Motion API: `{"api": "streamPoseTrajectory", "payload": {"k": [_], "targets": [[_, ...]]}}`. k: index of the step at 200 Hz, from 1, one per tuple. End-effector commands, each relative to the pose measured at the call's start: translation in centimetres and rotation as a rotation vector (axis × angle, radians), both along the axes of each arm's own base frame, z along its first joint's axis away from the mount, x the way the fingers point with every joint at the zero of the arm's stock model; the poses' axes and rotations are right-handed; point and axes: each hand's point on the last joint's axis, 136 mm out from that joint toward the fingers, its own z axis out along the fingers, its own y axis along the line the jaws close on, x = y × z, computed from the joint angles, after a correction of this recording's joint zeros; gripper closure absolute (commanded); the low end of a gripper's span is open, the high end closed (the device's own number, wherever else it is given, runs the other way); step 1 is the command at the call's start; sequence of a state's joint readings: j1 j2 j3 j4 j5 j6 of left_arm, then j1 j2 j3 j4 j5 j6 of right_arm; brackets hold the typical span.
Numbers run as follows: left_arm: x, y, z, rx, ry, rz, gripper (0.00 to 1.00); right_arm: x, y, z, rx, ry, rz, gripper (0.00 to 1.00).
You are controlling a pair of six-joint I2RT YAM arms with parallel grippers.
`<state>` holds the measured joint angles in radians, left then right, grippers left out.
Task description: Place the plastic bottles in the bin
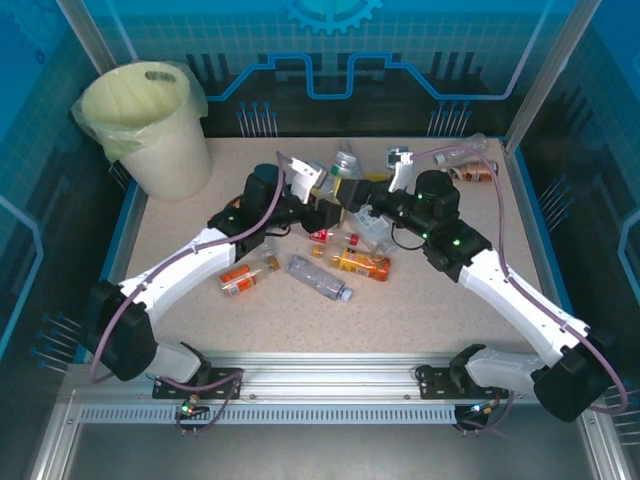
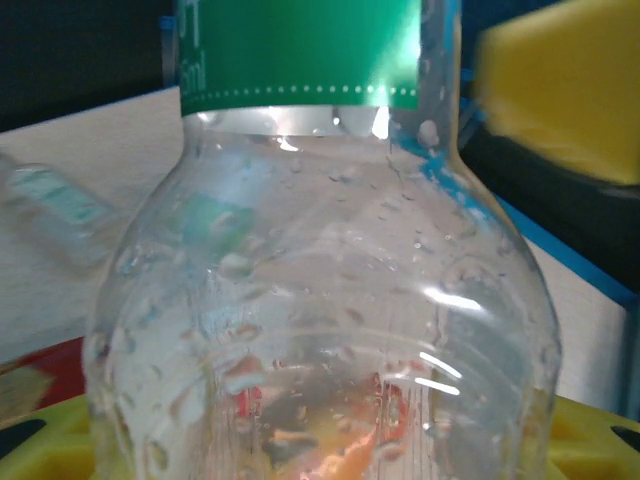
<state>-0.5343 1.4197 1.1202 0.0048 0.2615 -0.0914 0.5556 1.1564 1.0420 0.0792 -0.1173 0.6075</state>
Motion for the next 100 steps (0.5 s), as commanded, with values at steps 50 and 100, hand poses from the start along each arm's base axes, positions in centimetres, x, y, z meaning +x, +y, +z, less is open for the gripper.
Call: {"api": "streamPoseTrajectory", "payload": {"k": [50,100], "targets": [[6.7,15.2,5.4,0.017,-0.063,0.668,0.51,-0.2,-3.2,0.0,-0.229,-0.115,-0.128,0.00],[9.6,25.8,14.7,0.075,-0.296,1.024,0.50,0.4,-4.1,-1.0,-0.271,-0.108,-0.179,0.00]]}}
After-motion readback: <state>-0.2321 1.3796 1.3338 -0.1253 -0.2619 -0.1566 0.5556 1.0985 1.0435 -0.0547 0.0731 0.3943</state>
